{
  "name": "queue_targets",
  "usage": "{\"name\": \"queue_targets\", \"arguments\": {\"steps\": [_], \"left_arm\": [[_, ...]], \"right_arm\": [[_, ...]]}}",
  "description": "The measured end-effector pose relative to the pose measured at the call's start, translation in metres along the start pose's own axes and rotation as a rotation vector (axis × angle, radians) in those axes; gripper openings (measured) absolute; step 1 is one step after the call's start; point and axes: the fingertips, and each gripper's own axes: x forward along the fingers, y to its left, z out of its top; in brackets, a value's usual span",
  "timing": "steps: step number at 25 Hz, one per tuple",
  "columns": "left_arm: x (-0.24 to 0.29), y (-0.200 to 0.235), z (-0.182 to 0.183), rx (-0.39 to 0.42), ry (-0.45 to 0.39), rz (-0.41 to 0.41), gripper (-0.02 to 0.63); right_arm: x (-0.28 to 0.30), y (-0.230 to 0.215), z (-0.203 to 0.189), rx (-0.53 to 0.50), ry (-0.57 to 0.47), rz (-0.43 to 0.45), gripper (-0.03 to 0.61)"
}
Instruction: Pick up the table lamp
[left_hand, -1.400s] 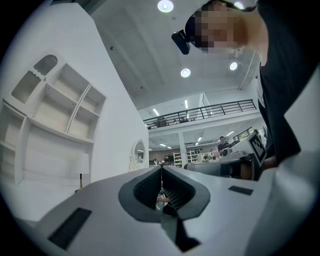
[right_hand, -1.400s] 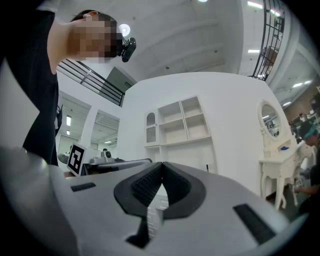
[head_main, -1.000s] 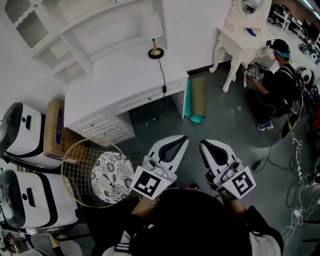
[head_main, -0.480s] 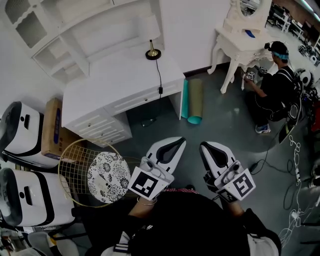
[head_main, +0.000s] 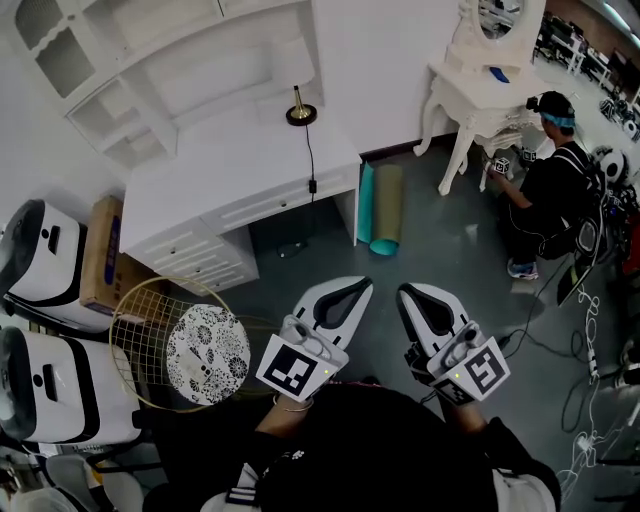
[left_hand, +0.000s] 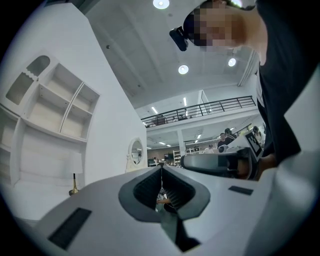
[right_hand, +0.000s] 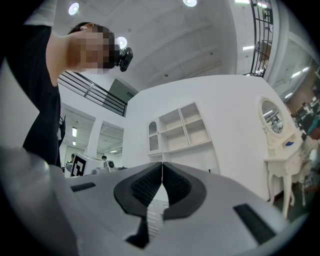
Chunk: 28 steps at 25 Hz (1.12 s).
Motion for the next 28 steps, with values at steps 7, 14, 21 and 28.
{"name": "queue_targets", "arguments": {"steps": [7,14,21,28], "left_arm": [[0.009,-0.011,-0.005,0.011,0.003,0.047,0.014],[0.010,-0.006,-0.001,0.036,0.009,0.108,0.014],[0.013,0.005,-0.007,0.025,0.007,0.113,0.013],[0.024,0.020,-0.010,0.026,0.008,0.090,0.014]], "right_arm": [[-0.012,-0.008,-0.003,0.019,0.008,0.055,0.015],[-0.010,-0.024,0.003,0.026,0.006,0.078,0.015],[0.000,-0.020,-0.005,0.044,0.020,0.111,0.015],[0.008,-0.030,-0.008,0.043,0.008,0.082,0.015]]}}
